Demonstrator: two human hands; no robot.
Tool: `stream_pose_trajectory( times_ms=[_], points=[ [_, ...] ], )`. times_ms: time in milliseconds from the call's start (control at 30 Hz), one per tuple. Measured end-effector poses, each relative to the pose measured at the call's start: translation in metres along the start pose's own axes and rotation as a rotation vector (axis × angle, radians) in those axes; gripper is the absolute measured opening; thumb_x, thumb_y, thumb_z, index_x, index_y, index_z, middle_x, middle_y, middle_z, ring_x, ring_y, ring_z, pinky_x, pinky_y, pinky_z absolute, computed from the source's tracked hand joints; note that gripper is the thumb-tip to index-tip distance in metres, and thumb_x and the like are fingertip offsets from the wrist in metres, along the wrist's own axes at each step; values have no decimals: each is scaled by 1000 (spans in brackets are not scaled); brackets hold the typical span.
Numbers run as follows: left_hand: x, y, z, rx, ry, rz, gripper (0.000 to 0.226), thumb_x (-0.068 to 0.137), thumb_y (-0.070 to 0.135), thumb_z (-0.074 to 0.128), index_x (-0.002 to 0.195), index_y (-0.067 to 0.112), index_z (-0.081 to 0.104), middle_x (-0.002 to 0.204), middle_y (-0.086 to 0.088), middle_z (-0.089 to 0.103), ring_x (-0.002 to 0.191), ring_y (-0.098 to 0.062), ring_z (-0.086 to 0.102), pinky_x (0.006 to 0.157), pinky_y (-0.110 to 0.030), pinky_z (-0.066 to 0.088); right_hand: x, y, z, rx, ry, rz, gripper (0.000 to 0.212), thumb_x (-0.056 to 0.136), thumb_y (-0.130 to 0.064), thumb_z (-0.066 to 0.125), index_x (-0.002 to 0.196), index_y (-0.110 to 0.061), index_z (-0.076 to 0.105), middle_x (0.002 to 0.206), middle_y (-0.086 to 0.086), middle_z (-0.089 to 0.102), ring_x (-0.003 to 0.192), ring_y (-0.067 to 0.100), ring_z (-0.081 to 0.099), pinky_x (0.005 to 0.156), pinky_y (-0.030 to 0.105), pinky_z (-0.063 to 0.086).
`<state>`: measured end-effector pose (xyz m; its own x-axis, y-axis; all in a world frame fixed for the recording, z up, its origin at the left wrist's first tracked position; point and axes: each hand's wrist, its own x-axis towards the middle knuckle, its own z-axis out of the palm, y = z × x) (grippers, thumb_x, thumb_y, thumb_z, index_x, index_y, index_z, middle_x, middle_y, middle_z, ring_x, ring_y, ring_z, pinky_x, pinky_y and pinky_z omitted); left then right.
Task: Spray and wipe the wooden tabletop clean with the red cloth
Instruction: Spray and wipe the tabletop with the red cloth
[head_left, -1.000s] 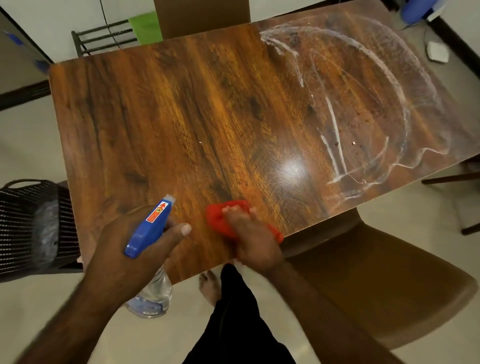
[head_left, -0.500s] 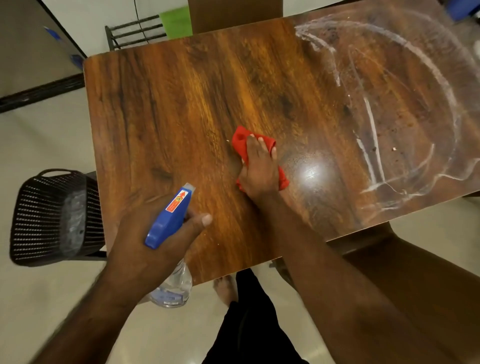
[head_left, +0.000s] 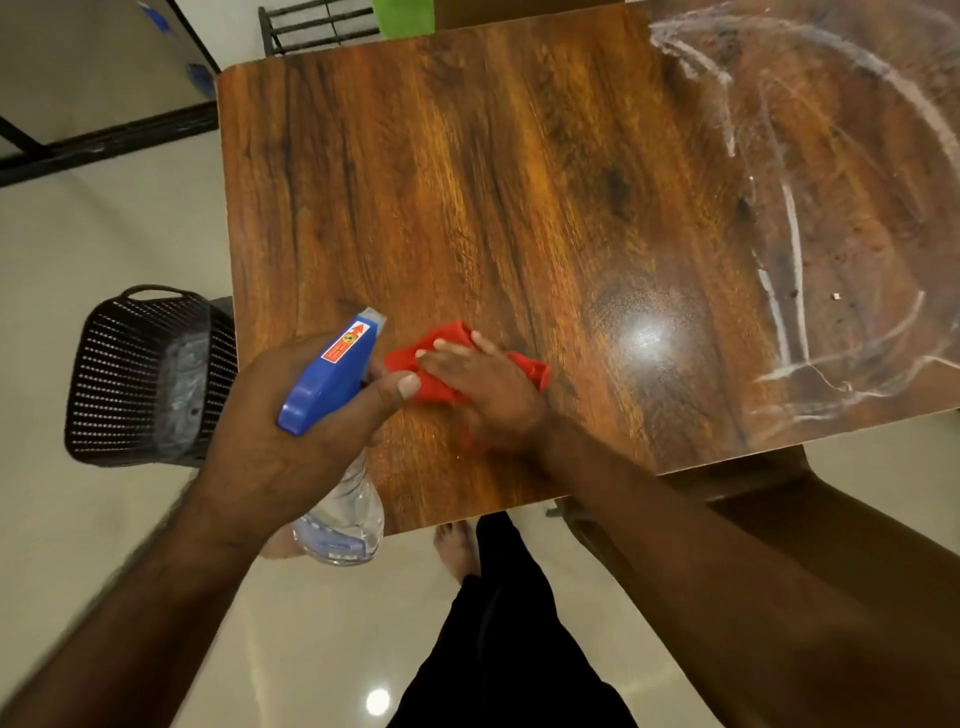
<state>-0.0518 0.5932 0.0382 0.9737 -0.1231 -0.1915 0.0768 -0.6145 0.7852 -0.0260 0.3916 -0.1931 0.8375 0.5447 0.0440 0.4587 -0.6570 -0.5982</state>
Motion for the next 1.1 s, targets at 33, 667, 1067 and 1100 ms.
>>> stream_pose_trajectory(
  times_ms=[33,667,1067,1100],
  points=[
    [-2,0,-1,-10,2,-6,28,85,37,76,69,20,62,63,-5,67,56,-20,65,58,-31,55,-12,-12,10,22,-18,-47,63,99,-23,60,159,-15,43,162,3,47,155,19,33,132,49,9],
    [-31,49,95,-72,-40,-56,33,81,35,75,67,9,59,61,-8,65,55,-21,63,56,-17,52,-196,57,-57,-95,-126,-25,80,96,-47,70,163,-22,34,170,-6,31,160,11,18,130,54,15],
    [-35,111,227,-67,-144,52,44,80,63,64,72,20,59,59,-2,60,55,-21,60,57,-36,55,-310,175,-159,-142,283,500,83,84,0,68,161,-14,38,165,2,39,157,21,29,123,62,29],
    [-34,112,237,-69,-166,78,41,79,61,62,72,20,61,60,-3,61,55,-22,61,57,-39,57,-306,162,-152,-114,297,532,86,84,1,69,162,-14,36,166,4,39,158,22,27,124,62,26]
  ],
)
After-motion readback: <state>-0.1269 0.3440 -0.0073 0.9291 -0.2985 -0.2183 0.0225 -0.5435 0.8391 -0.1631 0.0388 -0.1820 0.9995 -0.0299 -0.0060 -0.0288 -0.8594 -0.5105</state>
